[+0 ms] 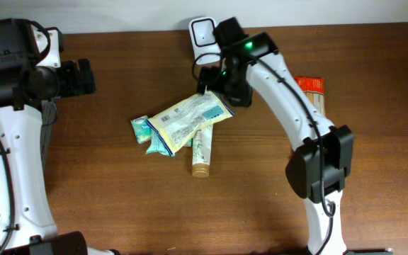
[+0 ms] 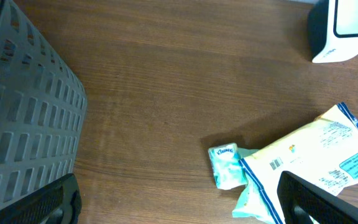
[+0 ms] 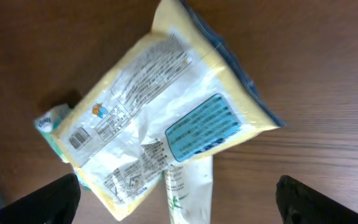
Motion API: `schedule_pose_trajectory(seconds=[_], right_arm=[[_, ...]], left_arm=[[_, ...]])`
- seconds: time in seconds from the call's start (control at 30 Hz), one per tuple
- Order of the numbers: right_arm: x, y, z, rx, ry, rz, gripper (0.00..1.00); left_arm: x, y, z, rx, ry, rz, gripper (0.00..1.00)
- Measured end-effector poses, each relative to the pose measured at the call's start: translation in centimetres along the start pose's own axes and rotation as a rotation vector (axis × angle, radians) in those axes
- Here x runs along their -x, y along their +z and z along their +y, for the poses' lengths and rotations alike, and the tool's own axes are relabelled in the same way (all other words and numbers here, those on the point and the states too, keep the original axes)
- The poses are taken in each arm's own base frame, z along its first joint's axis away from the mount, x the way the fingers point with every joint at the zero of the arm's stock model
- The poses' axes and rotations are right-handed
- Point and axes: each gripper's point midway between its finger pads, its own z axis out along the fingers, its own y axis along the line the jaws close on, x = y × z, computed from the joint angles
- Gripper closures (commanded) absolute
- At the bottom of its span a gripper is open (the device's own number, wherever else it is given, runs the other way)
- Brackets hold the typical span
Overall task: Scan the item barcode
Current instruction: 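Grasp the large white bag with the right gripper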
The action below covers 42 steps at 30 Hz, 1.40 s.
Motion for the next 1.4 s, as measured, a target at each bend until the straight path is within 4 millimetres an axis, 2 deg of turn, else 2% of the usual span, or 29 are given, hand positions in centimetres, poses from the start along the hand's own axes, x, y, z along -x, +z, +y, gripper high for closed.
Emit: schedule_pose_trajectory(seconds=[0.07,0.2,0.43,0.63,0.77,0.87,0.93,0.97,1.07,1.1,1.23,1.3,1.4], right_arm=[[-1.4,2.5,-0.7,-0.028,0.003,0.043,0.02],[-2.3,5.3,-2.2,-0.058,0.015,0.081,0.02],[-1.1,6.6,-1.3,-0.012,0.011,0.024,0.02],[-2.9,9.2,-1.9,-0.029,0.031,0.053,0.03],[-2.0,9.5,-1.4,-0.004,0.022,0.016,0.03],[-0.2,9.5,-0.2,0.041,-0.003,-0.064,0.1],[0.6,9.4,0.2,0.057,-0.015,-0.097,0.27],[0.8,9.4,0.4,0.061,-0.021,-0.107,0.39],[0.9,9.4,0.3,0.057,-0.04,-0.114,0.58],[0.9,9.4,0.3,0.057,-0.047,-0.115,0.59],[0.8,9.4,0.6,0.071,-0.102,-0.107,0.6],[0.6,9.4,0.8,0.077,-0.14,-0.101,0.47],[0.2,9.5,0.8,0.078,-0.189,-0.086,0.39]], left_arm=[[0.0,0.0,0.0,0.0,0.0,0.0,0.01],[0.0,0.0,0.0,0.0,0.0,0.0,0.01],[0.0,0.0,0.0,0.0,0.0,0.0,0.01],[0.0,0.0,0.0,0.0,0.0,0.0,0.01],[0.0,0.0,0.0,0.0,0.0,0.0,0.01],[0.0,0.0,0.0,0.0,0.0,0.0,0.01],[0.0,0.0,0.0,0.0,0.0,0.0,0.01],[0.0,0.0,0.0,0.0,0.0,0.0,0.01],[0.0,0.0,0.0,0.0,0.0,0.0,0.01],[0.0,0.0,0.0,0.0,0.0,0.0,0.01],[0.0,0.0,0.0,0.0,0.0,0.0,0.01],[0.0,0.0,0.0,0.0,0.0,0.0,0.01],[0.0,0.0,0.0,0.0,0.0,0.0,0.01]])
